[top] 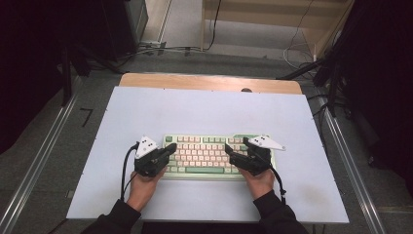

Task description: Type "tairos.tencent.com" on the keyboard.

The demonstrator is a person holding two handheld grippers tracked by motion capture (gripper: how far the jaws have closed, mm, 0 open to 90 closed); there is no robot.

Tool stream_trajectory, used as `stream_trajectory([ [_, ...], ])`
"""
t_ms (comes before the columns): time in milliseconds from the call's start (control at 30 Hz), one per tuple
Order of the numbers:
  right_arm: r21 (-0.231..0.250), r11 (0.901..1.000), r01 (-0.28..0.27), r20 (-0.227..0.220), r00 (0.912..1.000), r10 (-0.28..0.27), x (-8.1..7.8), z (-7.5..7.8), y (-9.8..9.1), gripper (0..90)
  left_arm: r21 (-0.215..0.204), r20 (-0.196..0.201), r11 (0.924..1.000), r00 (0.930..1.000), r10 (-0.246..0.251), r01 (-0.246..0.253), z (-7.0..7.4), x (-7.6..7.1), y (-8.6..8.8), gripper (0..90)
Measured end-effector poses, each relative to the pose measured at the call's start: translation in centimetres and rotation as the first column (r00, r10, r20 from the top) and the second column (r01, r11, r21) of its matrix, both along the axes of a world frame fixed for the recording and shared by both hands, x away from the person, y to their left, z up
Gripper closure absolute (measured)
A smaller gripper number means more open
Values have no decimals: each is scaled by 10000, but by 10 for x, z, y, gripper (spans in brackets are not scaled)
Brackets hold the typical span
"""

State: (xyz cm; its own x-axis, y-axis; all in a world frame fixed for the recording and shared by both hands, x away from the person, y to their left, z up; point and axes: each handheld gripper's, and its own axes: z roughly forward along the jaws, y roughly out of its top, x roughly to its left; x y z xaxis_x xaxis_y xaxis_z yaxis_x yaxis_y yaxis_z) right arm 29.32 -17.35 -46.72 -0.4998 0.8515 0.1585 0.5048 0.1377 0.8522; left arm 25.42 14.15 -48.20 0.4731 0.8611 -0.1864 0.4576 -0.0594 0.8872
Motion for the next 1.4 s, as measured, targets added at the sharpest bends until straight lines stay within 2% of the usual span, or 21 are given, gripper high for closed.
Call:
stream_trajectory([
  [133,43,10000,43,26,10000,-44,0,1,-1,222,136,-8,9994,9995,-315,315,0,-1,-5,900],
  [467,68,10000,54,-5,10000,-54,0,2,-2,222,205,-157,9986,9987,-484,487,-2,-1,-10,900],
  [667,58,10000,57,-18,10000,-57,0,2,-1,222,562,-420,9964,9972,-618,642,-6,0,-19,900],
  [1033,4,10000,20,-61,10000,-20,0,1,-1,223,1113,-1171,9917,9918,-510,642,-14,6,-25,900],
  [1400,-22,10000,17,-95,10000,-17,0,0,0,224,1091,-1352,9922,9898,-457,607,-15,8,-26,900],
])
